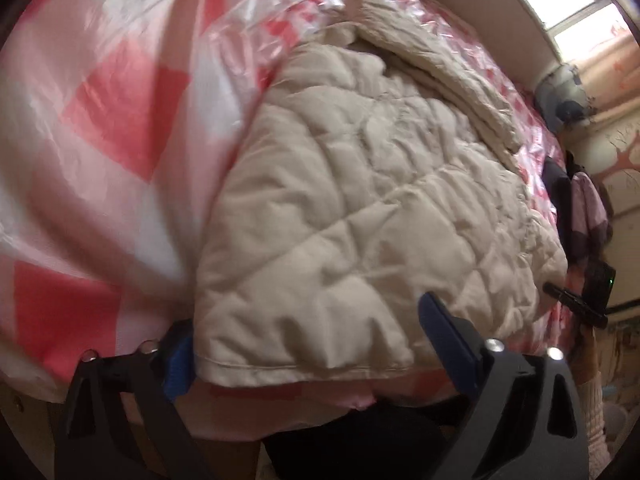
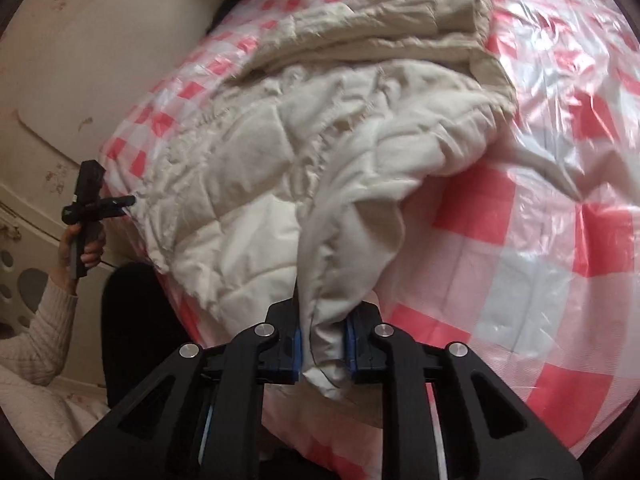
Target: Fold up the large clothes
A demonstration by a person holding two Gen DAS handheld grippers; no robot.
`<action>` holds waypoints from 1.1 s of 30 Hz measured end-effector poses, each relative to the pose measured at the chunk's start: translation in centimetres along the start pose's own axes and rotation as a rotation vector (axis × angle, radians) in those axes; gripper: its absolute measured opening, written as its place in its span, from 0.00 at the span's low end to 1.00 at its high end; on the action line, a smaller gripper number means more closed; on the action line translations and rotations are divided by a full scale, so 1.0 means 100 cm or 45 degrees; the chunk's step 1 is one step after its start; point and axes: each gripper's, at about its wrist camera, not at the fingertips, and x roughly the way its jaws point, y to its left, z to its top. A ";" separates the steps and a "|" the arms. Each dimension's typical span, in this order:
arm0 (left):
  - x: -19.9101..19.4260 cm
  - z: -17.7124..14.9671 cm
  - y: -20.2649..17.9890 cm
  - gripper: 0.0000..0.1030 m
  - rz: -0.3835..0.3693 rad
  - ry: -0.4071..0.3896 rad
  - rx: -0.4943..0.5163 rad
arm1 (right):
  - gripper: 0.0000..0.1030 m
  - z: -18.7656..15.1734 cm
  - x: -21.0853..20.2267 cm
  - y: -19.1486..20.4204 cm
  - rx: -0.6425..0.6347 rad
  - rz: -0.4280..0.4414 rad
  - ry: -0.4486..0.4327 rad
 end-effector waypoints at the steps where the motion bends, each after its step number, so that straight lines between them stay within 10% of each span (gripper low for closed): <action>1: -0.005 0.003 -0.001 0.48 -0.046 -0.007 -0.025 | 0.13 0.002 -0.006 0.003 0.005 0.018 -0.038; 2: -0.012 0.007 -0.002 0.28 -0.092 -0.012 -0.059 | 0.12 0.006 -0.015 0.007 0.015 0.048 -0.092; 8: -0.057 0.018 -0.020 0.21 -0.154 -0.083 -0.063 | 0.11 0.030 -0.099 0.031 0.096 0.251 -0.438; 10: -0.067 0.014 -0.024 0.24 -0.056 -0.082 -0.040 | 0.11 0.032 -0.111 0.038 0.072 0.219 -0.422; 13: -0.065 0.013 -0.016 0.61 0.122 -0.031 0.006 | 0.11 0.030 -0.105 0.042 0.078 0.163 -0.357; 17: -0.067 0.008 0.017 0.63 0.044 0.002 -0.152 | 0.12 0.015 -0.076 0.034 0.135 0.124 -0.285; 28: -0.054 0.010 -0.028 0.61 0.007 0.011 -0.012 | 0.24 -0.016 -0.021 -0.012 0.252 0.099 -0.179; 31: -0.046 0.014 -0.035 0.09 -0.040 0.040 -0.019 | 0.13 -0.023 -0.022 -0.016 0.275 0.097 -0.263; 33: -0.054 0.015 -0.043 0.07 -0.078 -0.008 0.007 | 0.11 -0.026 -0.033 -0.014 0.303 0.148 -0.353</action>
